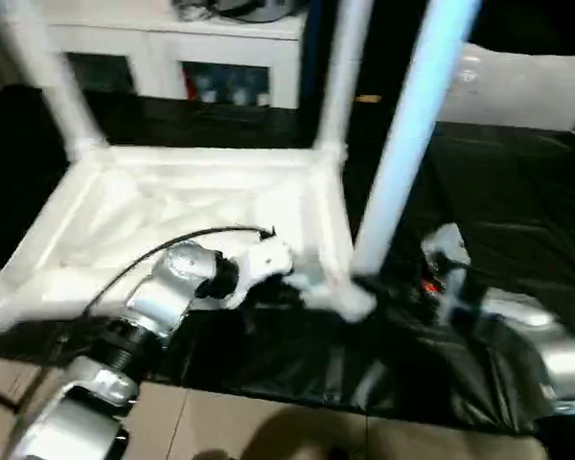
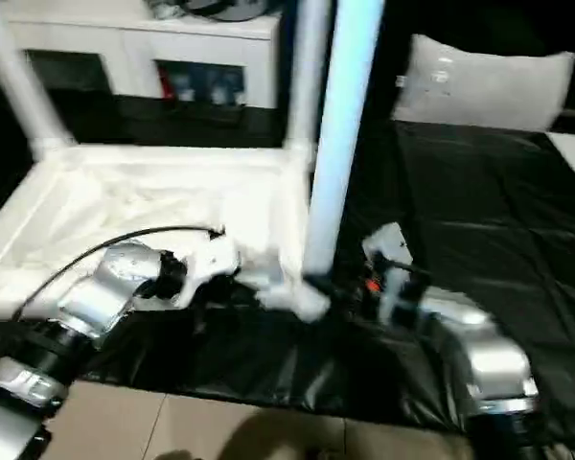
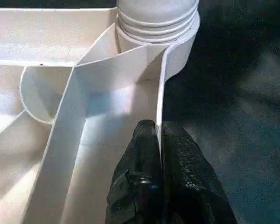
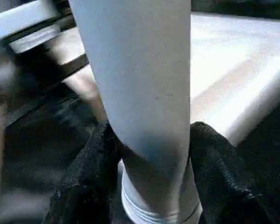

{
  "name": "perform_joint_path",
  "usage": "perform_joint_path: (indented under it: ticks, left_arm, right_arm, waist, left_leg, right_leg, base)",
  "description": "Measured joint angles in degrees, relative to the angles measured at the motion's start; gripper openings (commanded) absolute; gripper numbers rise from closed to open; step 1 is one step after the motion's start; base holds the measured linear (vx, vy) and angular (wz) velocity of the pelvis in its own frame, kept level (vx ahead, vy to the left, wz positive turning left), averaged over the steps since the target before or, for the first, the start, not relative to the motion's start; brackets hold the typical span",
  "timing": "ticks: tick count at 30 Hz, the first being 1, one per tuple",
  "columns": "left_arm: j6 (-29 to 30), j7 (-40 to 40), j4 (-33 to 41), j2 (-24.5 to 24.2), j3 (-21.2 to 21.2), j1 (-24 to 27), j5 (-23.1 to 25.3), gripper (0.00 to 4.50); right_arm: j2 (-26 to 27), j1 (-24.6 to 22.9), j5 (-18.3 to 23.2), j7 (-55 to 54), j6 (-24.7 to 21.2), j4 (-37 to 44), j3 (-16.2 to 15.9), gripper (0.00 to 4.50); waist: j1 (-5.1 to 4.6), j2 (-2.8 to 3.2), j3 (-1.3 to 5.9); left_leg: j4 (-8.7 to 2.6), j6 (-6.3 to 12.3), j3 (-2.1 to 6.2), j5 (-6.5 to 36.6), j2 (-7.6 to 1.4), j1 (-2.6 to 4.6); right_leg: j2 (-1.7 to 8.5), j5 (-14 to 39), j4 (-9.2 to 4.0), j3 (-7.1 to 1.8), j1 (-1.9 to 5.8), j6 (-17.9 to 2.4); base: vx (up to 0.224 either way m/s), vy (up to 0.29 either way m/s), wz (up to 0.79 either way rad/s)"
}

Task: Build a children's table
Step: Rotate leg to tighten

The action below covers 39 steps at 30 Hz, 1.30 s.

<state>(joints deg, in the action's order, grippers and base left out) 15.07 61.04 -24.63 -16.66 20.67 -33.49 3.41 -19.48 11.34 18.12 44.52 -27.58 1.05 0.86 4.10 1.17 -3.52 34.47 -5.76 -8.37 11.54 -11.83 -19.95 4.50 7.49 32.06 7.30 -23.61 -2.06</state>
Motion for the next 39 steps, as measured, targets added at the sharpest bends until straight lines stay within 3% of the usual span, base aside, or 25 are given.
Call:
perform_joint_path:
  ticks: [3, 8, 9, 15, 19, 23, 31, 33, 35, 38, 39]
  left_arm:
    - [4.86, -6.93, 0.02, 4.52, -1.51, -0.11, 0.78, 0.0]
    - [10.4, -20.14, -1.58, 12.34, -4.09, -1.13, 1.6, 0.0]
    - [11.03, -22.45, -1.71, 13.54, -4.15, -1.38, 2.03, 0.0]
    - [10.77, -24.53, -1.65, 14.02, -3.96, -2.13, 2.97, 0.0]
    - [8.02, -24.48, -1.5, 12.03, -3.61, -2.18, 3.3, 0.0]
    - [4.78, -21.98, -1.5, 9.54, -2.9, -2.11, 3.06, 0.0]
    - [-1.77, -11.71, -1.56, 1.81, -1.77, -0.8, 2.35, 0.0]
    - [-3.48, -8.92, -1.59, 0.21, -1.2, -0.7, 1.96, 0.0]
    - [-7.01, -5.04, -1.7, -1.69, 0.05, -0.59, 1.56, 0.0]
    - [-10.0, -0.89, -1.72, -3.46, 0.62, -0.22, 0.9, 0.0]
    - [-11.0, 0.29, -1.73, -3.72, 0.89, -0.23, 0.92, 0.0]
  right_arm:
    - [5.35, 1.4, -2.76, -10.01, -1.19, -0.4, 1.93, 1.89]
    - [15.32, 7.12, -7.15, -28.33, -0.24, -5.59, 4.4, 1.89]
    - [16.49, 8.18, -7.83, -30.83, 1.23, -7.11, 4.48, 2.45]
    - [17.94, 8.77, -7.87, -31.4, 5.66, -9.01, 4.93, 2.93]
    - [14.05, 7.1, -7.9, -26.67, 7.74, -8.94, 3.0, 3.33]
    - [9.59, 5.53, -6.47, -20.41, 8.85, -8.94, 3.15, 3.65]
    - [-3.71, 4.81, -3.08, -1.73, 11.98, -8.93, 3.81, 4.34]
    - [-5.58, 4.8, -2.15, 2.98, 12.42, -8.93, 3.23, 4.34]
    - [-9.26, 3.99, -1.86, 10.4, 14.38, -8.32, 0.4, 4.34]
    - [-10.58, 3.9, -1.0, 16.29, 14.63, -7.93, -1.32, 4.34]
    - [-10.58, 3.92, -0.42, 17.65, 14.52, -7.94, -1.68, 4.1]
  waist:
    - [-1.39, 0.09, -0.04]
    - [-3.32, 0.35, -0.08]
    - [-3.61, 0.35, -0.08]
    - [-3.38, 0.34, -0.08]
    - [-2.77, 0.34, -0.07]
    - [-1.88, 0.34, -0.08]
    - [-1.17, 0.34, -0.08]
    - [-0.76, 0.34, -0.08]
    - [-0.46, 0.32, -0.08]
    - [0.33, 0.28, -0.08]
    - [0.77, 0.28, -0.08]
  left_leg:
    - [0.02, 0.04, 0.02, -0.01, -0.01, -0.03]
    - [-0.02, 0.2, 0.07, 0.07, -0.02, -0.21]
    - [-0.02, 0.31, 0.07, 0.14, -0.02, -0.21]
    - [-0.21, 0.78, 0.13, 0.31, -0.02, -0.49]
    - [-0.34, 0.74, 0.13, 0.34, -0.04, -0.95]
    - [-0.1, 0.75, 0.11, 0.33, -0.05, -1.32]
    - [0.16, 0.81, 0.09, 0.23, -0.03, -0.99]
    - [0.21, 0.79, 0.09, 0.21, -0.04, -1.01]
    - [0.23, 0.78, 0.09, 0.21, -0.05, -1.02]
    - [0.26, 0.78, 0.12, 0.2, -0.1, -1.01]
    - [0.27, 0.79, 0.11, 0.2, -0.12, -1.03]
  right_leg:
    - [0.01, -0.01, -0.55, 0.25, 0.22, 0.01]
    - [0.8, -0.03, -1.26, 1.58, 0.42, 0.04]
    - [0.83, -0.05, -1.26, 1.59, 0.42, 0.07]
    - [0.85, -0.7, -0.81, 1.41, 0.15, 0.35]
    - [0.83, -0.37, 0.11, 1.33, -0.78, -0.13]
    - [0.82, -0.17, 0.76, 1.28, -1.51, -0.38]
    - [0.79, -0.13, 0.91, 1.29, -1.2, -0.22]
    - [0.79, -0.15, 0.91, 1.29, -1.18, -0.21]
    - [0.81, -0.16, 0.91, 1.28, -1.15, -0.2]
    - [0.84, -0.16, 0.91, 1.26, -1.08, -0.2]
    - [0.87, -0.16, 0.92, 1.24, -1.08, -0.2]
  base:
    - [0.0, 0.0, 0.0]
    - [0.0, 0.0, 0.0]
    - [0.0, 0.0, 0.0]
    - [0.0, 0.0, 0.0]
    - [0.0, 0.0, 0.0]
    - [0.0, 0.0, 0.0]
    - [-0.006, -0.001, 0.0]
    - [0.0, 0.0, 0.0]
    - [0.0, 0.0, 0.0]
    - [0.0, 0.0, 0.0]
    - [0.0, 0.0, 0.0]
